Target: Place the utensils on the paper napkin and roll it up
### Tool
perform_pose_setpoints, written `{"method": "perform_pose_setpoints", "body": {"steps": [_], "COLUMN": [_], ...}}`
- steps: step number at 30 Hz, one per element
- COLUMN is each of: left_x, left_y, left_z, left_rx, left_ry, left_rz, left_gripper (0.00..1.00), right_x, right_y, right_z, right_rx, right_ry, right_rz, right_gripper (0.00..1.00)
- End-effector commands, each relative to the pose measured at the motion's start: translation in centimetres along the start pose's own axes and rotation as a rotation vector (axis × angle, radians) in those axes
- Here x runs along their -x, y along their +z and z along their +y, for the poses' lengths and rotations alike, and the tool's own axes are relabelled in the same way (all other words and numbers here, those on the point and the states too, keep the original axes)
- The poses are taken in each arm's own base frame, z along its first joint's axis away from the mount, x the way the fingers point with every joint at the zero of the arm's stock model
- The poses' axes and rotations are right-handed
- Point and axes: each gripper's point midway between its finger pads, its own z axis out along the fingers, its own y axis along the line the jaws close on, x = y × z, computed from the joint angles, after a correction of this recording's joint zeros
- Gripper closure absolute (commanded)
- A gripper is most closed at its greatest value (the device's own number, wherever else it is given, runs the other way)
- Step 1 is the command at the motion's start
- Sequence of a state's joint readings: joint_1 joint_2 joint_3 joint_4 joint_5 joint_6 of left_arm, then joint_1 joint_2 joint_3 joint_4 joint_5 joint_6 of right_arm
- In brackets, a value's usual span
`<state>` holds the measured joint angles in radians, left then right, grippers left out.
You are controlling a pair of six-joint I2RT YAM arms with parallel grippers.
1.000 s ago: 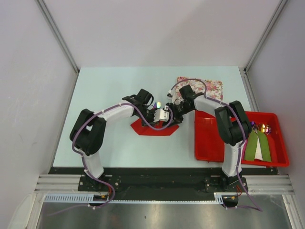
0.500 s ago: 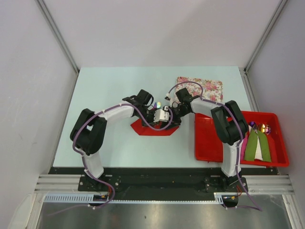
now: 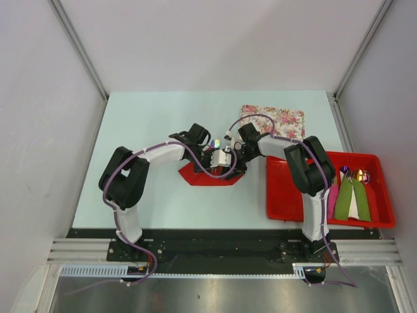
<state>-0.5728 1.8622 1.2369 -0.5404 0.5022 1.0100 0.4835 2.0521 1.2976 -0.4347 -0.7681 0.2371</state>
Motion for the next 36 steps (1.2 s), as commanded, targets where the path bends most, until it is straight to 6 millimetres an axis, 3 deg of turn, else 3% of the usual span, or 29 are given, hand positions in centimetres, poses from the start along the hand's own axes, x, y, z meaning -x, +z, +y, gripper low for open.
{"method": "perform_pose_setpoints", "body": {"steps": [1, 4, 7, 10, 16, 21, 36], "left_x": [0.1, 0.2, 0.3, 0.3, 0.7, 0.1, -0.2], "left_y": [0.1, 0.1, 0.1, -0.6, -4.3, -5.2, -3.4], "left_z": [0.8, 0.9, 1.2, 1.3, 1.6, -0.1, 0.7], "left_rx": [0.015, 0.016, 0.026, 0.03, 0.034, -0.015, -0.047], "left_ry": [-0.025, -0.031, -0.041, -0.086, -0.309, -0.477, -0.723], "left_rz": [-0.002, 0.0, -0.001, -0.008, -0.108, -0.153, -0.187], "left_gripper": [0.86, 0.85, 0.8, 0.67, 0.48, 0.46, 0.44], "right_x": [0.8, 0.8, 0.5, 0.4, 0.3, 0.4, 0.6], "right_y": [0.6, 0.8, 1.2, 1.4, 1.9, 1.8, 0.9], "right_z": [-0.5, -0.9, -1.2, -1.5, -2.0, -2.1, -1.5], "right_rx": [-0.036, -0.047, -0.06, -0.075, -0.105, -0.119, -0.134], "right_ry": [-0.027, -0.027, -0.029, -0.036, -0.054, -0.051, -0.035], "right_rz": [-0.02, -0.018, -0.002, 0.006, 0.028, 0.021, -0.008], "right_gripper": [0.56, 0.59, 0.71, 0.82, 1.0, 1.0, 1.0]}}
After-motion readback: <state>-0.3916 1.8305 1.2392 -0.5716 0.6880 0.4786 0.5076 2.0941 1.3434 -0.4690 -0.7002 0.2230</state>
